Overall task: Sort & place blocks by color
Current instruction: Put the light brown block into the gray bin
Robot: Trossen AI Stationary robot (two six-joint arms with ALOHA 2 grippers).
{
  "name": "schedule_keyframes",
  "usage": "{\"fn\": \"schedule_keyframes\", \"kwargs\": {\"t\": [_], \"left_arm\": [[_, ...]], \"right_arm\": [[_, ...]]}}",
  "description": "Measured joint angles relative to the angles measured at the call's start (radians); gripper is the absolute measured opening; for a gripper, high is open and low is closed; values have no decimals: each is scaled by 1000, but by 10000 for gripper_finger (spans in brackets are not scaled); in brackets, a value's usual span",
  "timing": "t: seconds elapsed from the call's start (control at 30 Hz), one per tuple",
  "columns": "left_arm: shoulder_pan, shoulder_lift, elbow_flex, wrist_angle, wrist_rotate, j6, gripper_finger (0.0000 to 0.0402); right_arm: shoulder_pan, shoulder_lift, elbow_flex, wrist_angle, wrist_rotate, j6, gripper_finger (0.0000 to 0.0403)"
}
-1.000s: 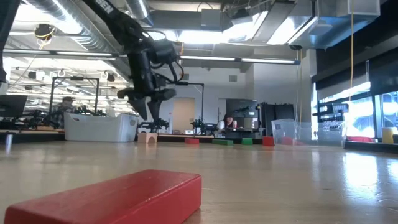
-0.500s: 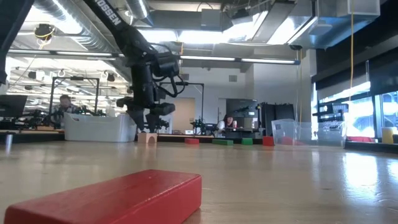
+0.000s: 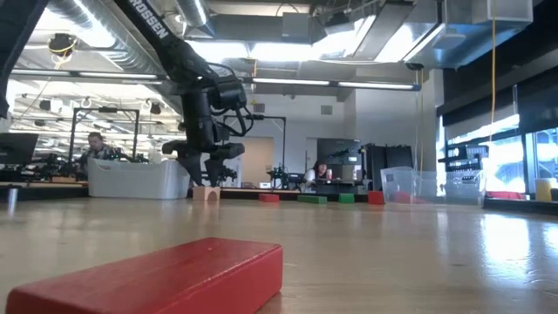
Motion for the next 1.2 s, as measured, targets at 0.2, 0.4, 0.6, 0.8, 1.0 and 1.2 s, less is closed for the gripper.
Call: {"fn": "schedule_keyframes", "kwargs": {"t": [0.2, 0.4, 0.6, 0.8, 1.0, 1.2], "left_arm": [[0, 15, 4, -1, 6, 1, 177], [-11, 29, 4, 1, -15, 9, 177], [-8, 30, 3, -13, 3, 7, 177], [-16, 32, 1, -37, -4, 49, 177], [-30, 33, 0, -52, -23, 81, 177], [-35, 33, 0, -81, -23, 81, 176]], "right_arm": [[0, 0, 0, 0, 0, -1, 255], [0, 0, 0, 0, 0, -3, 255], [0, 0, 0, 0, 0, -3, 255], [0, 0, 0, 0, 0, -3, 255], [0, 0, 0, 0, 0, -3, 255], [0, 0, 0, 0, 0, -1, 255]]}}
